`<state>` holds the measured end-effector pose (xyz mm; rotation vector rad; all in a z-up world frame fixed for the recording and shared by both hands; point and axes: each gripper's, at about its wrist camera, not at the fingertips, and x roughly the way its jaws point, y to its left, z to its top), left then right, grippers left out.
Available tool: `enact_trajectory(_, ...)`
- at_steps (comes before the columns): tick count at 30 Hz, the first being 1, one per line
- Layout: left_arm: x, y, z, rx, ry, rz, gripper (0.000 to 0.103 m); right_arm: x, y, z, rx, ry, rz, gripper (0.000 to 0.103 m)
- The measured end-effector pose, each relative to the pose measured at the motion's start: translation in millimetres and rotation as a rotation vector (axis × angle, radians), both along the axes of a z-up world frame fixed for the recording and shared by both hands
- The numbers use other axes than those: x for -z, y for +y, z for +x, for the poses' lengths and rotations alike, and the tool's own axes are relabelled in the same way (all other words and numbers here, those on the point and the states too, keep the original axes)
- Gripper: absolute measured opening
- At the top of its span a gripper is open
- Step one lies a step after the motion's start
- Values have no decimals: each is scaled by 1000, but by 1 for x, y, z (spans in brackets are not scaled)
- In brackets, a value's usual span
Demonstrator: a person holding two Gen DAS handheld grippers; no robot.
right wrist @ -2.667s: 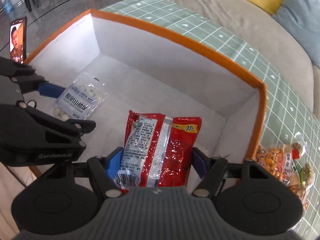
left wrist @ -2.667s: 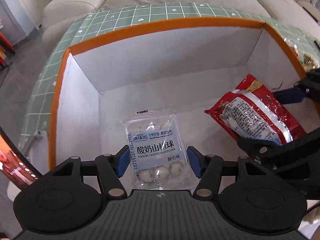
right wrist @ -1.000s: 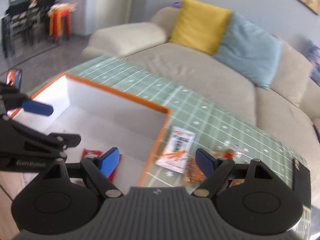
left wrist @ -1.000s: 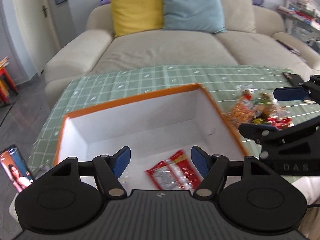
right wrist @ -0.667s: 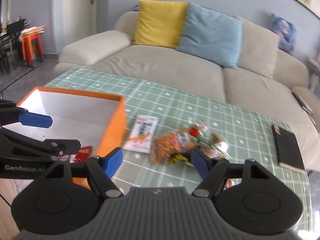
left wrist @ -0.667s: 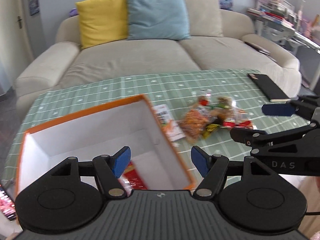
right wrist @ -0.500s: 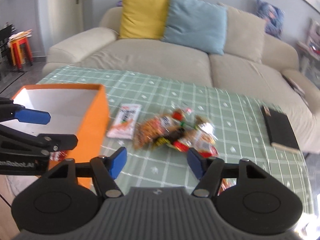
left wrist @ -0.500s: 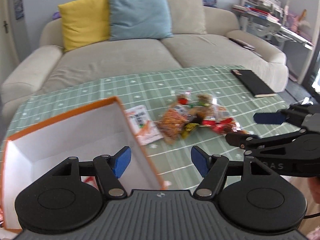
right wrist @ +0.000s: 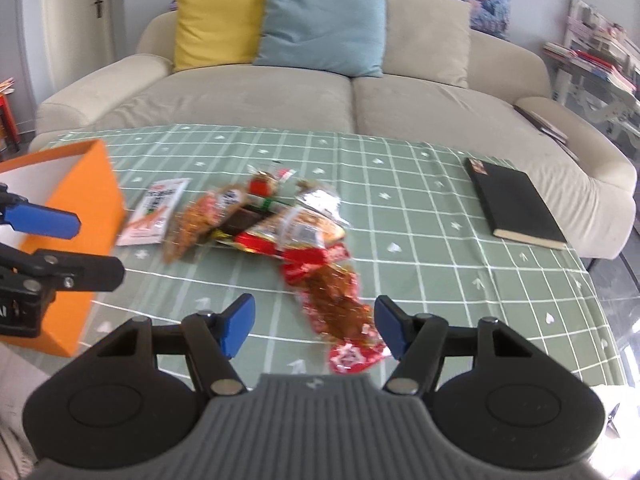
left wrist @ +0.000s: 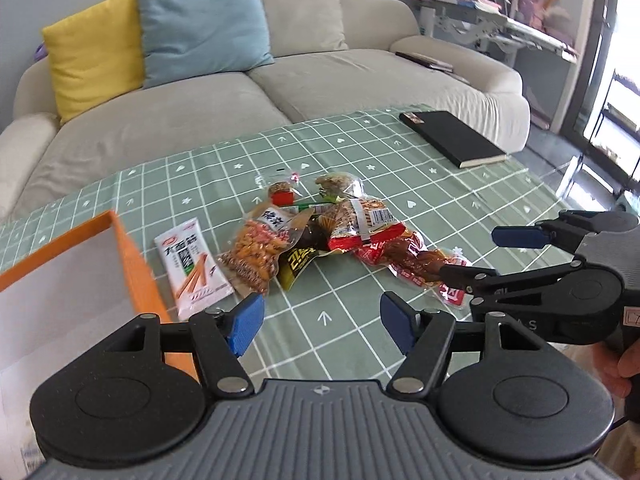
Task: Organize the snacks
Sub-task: 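Move both tools back over the remaining snack pile, then grasp the dark braised-egg pack with the left tool while the right tool grasps the red duck-neck pack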
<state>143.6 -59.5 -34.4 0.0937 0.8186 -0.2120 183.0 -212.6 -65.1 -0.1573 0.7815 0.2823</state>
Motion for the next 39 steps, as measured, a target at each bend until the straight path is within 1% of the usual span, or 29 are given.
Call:
enact_trajectory(2, 8, -6, 5, 16, -16, 26, 78, 10, -6, 5, 11, -2, -7, 64)
enact_trajectory(4, 16, -13, 10, 35, -31, 68, 76, 19, -9, 12, 21, 3, -6, 64)
enact_trajectory(9, 40, -33, 21, 66, -78, 228, 75, 33, -8, 25, 2, -13, -7, 65)
enact_trajectory(11, 49, -40, 26, 74, -97, 285, 70, 38, -4, 32, -17, -13, -19, 65)
enact_trajectory(14, 62, -46, 34, 82, -114, 349, 65, 46, 1, 41, -45, -8, -30, 65)
enact_trajectory(18, 77, -49, 47, 79, -105, 384, 58, 55, 4, 52, -57, -11, -67, 65)
enact_trajectory(20, 83, -51, 53, 78, -96, 393, 49, 60, 2, 57, -52, 7, -65, 65)
enact_trajectory(21, 86, -52, 57, 78, -90, 396, 46, 62, 1, 59, -49, 17, -61, 65)
enact_trajectory(22, 88, -53, 59, 77, -86, 397, 40, 64, 0, 61, -46, 27, -57, 65)
enact_trajectory(23, 90, -54, 61, 80, -84, 395, 37, 66, -1, 63, -44, 35, -55, 65)
enact_trajectory(24, 91, -55, 63, 84, -85, 393, 36, 68, -2, 64, -44, 41, -55, 68)
enact_trajectory(26, 93, -56, 67, 85, -87, 392, 29, 71, -3, 66, -42, 47, -54, 73)
enact_trajectory(27, 94, -57, 69, 81, -88, 394, 28, 72, -2, 67, -45, 48, -54, 73)
enact_trajectory(28, 94, -57, 70, 75, -89, 395, 23, 74, -1, 68, -51, 49, -55, 73)
enact_trajectory(29, 95, -57, 71, 72, -89, 392, 16, 75, 1, 69, -56, 48, -59, 73)
enact_trajectory(30, 95, -57, 71, 71, -89, 386, 15, 76, 2, 70, -60, 48, -64, 72)
enact_trajectory(31, 94, -57, 71, 70, -91, 382, 9, 76, 3, 71, -65, 49, -68, 71)
enact_trajectory(32, 93, -56, 69, 63, -97, 384, 7, 77, 4, 71, -66, 51, -72, 66)
enact_trajectory(33, 92, -55, 68, 57, -102, 385, 5, 77, 4, 71, -64, 53, -77, 58)
enact_trajectory(34, 90, -54, 67, 54, -102, 381, 4, 78, 5, 71, -62, 52, -86, 56)
enact_trajectory(37, 86, -52, 59, 47, -97, 364, 2, 76, 3, 70, -57, 52, -83, 41)
enact_trajectory(38, 84, -51, 57, 47, -94, 362, 1, 76, 3, 69, -57, 62, -72, 30)
enact_trajectory(39, 83, -51, 53, 48, -91, 359, 1, 75, 3, 69, -54, 66, -73, 29)
